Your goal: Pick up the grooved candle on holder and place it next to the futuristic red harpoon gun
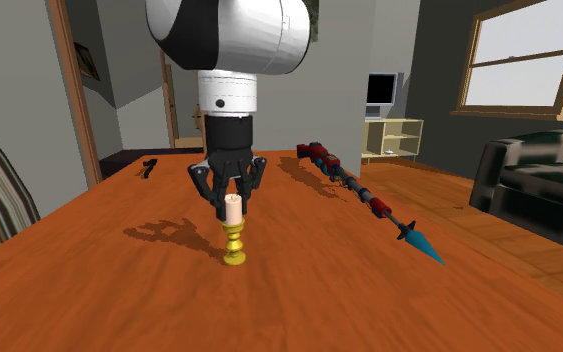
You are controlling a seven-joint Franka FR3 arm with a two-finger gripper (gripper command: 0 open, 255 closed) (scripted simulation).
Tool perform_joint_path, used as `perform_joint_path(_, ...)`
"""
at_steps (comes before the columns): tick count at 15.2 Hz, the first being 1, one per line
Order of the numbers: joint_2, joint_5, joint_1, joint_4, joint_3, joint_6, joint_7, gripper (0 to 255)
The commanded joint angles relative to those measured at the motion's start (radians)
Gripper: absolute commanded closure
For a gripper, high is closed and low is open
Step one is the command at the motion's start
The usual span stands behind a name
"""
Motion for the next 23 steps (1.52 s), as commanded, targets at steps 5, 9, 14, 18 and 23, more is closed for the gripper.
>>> perform_joint_path(5, -0.031, 0.003, -0.001, 0.035, 0.001, -0.066, -0.001, 255)
perform_joint_path(9, -0.049, 0.005, -0.001, 0.066, 0.002, -0.114, -0.002, 255)
perform_joint_path(14, -0.068, 0.007, -0.002, 0.109, 0.002, -0.176, -0.002, 255)
perform_joint_path(18, -0.079, 0.008, -0.002, 0.148, 0.002, -0.227, -0.003, 255)
perform_joint_path(23, -0.089, 0.009, -0.002, 0.203, 0.003, -0.291, -0.002, 255)
